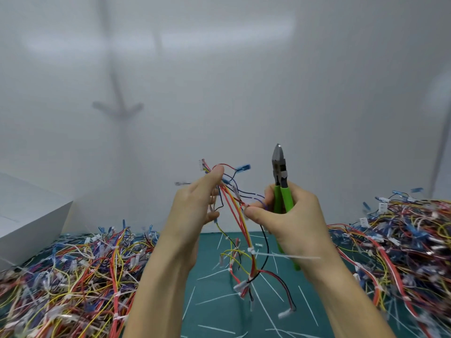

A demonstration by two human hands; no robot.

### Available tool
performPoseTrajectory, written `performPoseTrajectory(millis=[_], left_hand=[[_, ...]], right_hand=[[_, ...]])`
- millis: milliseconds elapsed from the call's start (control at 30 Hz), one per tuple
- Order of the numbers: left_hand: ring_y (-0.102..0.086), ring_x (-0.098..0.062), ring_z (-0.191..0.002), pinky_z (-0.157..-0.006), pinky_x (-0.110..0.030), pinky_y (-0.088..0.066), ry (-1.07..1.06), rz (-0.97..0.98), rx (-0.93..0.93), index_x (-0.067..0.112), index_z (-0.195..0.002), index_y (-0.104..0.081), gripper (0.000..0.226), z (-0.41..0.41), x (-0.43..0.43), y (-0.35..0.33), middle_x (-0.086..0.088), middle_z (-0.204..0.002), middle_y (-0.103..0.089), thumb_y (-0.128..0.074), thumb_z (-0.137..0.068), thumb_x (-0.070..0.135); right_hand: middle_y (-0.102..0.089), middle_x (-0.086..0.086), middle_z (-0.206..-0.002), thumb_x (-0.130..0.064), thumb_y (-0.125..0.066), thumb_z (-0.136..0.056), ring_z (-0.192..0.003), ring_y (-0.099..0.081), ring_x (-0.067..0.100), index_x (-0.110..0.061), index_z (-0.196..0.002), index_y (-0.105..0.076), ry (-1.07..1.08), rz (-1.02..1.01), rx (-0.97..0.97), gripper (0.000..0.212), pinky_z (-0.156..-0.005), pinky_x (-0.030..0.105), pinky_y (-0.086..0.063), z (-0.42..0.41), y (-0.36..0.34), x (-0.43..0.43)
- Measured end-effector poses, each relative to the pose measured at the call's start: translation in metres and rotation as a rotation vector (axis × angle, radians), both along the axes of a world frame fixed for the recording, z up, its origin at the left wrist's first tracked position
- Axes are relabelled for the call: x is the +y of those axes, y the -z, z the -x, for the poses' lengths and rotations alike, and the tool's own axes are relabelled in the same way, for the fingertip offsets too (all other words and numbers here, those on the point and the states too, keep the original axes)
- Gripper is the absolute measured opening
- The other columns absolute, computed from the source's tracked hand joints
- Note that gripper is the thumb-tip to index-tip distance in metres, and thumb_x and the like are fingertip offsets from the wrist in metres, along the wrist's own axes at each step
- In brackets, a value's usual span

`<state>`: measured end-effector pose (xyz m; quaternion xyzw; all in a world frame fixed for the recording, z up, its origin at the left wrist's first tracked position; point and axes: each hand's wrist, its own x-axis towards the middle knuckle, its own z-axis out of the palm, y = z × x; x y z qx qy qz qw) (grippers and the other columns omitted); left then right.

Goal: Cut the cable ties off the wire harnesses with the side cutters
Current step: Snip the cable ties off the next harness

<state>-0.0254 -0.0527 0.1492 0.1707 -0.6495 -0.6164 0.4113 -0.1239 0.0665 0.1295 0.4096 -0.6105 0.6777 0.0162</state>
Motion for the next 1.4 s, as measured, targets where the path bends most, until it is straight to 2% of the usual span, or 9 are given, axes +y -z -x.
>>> performPoseTrajectory(millis=[100, 233, 300, 467, 600, 667, 767, 1033, 1400], left_hand=[[-0.056, 0.019, -0.067, -0.080, -0.031, -0.049, 0.024, 0.187, -0.103, 0.037, -0.076, -0.075, 0.019, -0.003, 0.007, -0.003, 0.026, -0.073, -0.066, -0.072, -0.074, 0.055], [-0.063, -0.002, -0.075, -0.078, -0.040, -0.058, 0.130, 0.211, -0.167, 0.021, -0.091, -0.076, 0.010, -0.001, 0.013, 0.001, 0.003, -0.081, -0.071, -0.075, -0.081, 0.024], [-0.069, -0.013, -0.082, -0.077, -0.035, -0.059, 0.134, 0.171, -0.120, 0.016, -0.096, -0.075, 0.016, 0.001, 0.014, 0.003, -0.001, -0.088, -0.076, -0.071, -0.084, 0.006], [-0.073, -0.017, -0.082, -0.075, -0.027, -0.061, 0.090, 0.140, -0.002, 0.017, -0.103, -0.072, 0.026, 0.003, 0.009, 0.005, -0.005, -0.087, -0.078, -0.069, -0.084, -0.002], [-0.074, -0.023, -0.082, -0.072, -0.025, -0.060, 0.061, 0.031, 0.109, 0.007, -0.106, -0.068, 0.024, 0.008, 0.008, 0.007, -0.019, -0.093, -0.074, -0.064, -0.087, -0.007], [-0.075, -0.022, -0.081, -0.070, -0.022, -0.058, 0.045, -0.003, 0.145, 0.006, -0.106, -0.066, 0.022, 0.011, 0.009, 0.009, -0.021, -0.095, -0.072, -0.063, -0.089, -0.006], [-0.074, -0.018, -0.077, -0.067, -0.020, -0.057, 0.001, -0.017, 0.160, 0.004, -0.111, -0.064, 0.023, 0.015, 0.008, 0.011, -0.019, -0.094, -0.071, -0.063, -0.090, -0.003], [-0.075, -0.018, -0.074, -0.065, -0.020, -0.057, -0.071, -0.039, 0.212, 0.009, -0.106, -0.064, 0.022, 0.012, 0.000, 0.010, -0.016, -0.089, -0.073, -0.067, -0.088, -0.002], [-0.075, -0.021, -0.075, -0.069, -0.026, -0.060, -0.094, 0.040, 0.154, 0.010, -0.104, -0.067, 0.025, 0.012, -0.001, 0.012, -0.011, -0.082, -0.075, -0.073, -0.082, 0.000]], right_hand=[[-0.063, 0.009, -0.066, -0.012, -0.084, -0.071, -0.065, -0.061, 0.031, -0.028, -0.068, -0.056, 0.049, -0.004, -0.006, 0.032, -0.071, 0.051, -0.056, 0.000, 0.004, -0.004], [-0.056, -0.003, -0.058, -0.017, -0.082, -0.072, -0.057, -0.047, 0.018, -0.033, -0.069, -0.055, 0.084, -0.016, -0.013, 0.031, -0.060, 0.042, -0.048, 0.005, 0.008, -0.006], [-0.059, 0.000, -0.061, -0.020, -0.081, -0.074, -0.059, -0.047, 0.018, -0.030, -0.070, -0.055, 0.065, -0.025, -0.012, 0.028, -0.059, 0.043, -0.047, 0.006, 0.008, -0.006], [-0.058, -0.004, -0.055, -0.019, -0.078, -0.083, -0.052, -0.051, 0.012, -0.021, -0.071, -0.061, -0.046, -0.031, -0.069, 0.020, -0.052, 0.027, -0.048, 0.010, 0.005, -0.001], [-0.062, 0.000, -0.061, -0.022, -0.075, -0.084, -0.062, -0.057, 0.027, -0.018, -0.075, -0.064, 0.057, -0.140, -0.039, 0.014, -0.067, 0.045, -0.054, 0.013, 0.007, -0.002], [-0.063, -0.005, -0.062, -0.034, -0.070, -0.087, -0.064, -0.061, 0.017, -0.021, -0.075, -0.063, 0.112, -0.200, 0.061, 0.018, -0.065, 0.035, -0.055, 0.014, 0.008, -0.001], [-0.059, -0.009, -0.067, -0.056, -0.058, -0.088, -0.066, -0.055, 0.002, -0.023, -0.075, -0.060, 0.190, -0.325, 0.278, 0.036, -0.056, 0.013, -0.038, 0.014, 0.006, 0.002], [-0.045, -0.006, -0.068, -0.084, -0.016, -0.074, -0.064, -0.043, 0.009, -0.024, -0.069, -0.040, 0.291, -0.605, 0.557, 0.065, -0.055, 0.030, -0.032, 0.015, 0.009, 0.005], [-0.047, -0.006, -0.070, -0.079, -0.021, -0.083, -0.064, -0.043, 0.006, -0.025, -0.070, -0.035, 0.359, -0.643, 0.606, 0.057, -0.054, 0.031, -0.030, 0.015, 0.011, 0.006]])
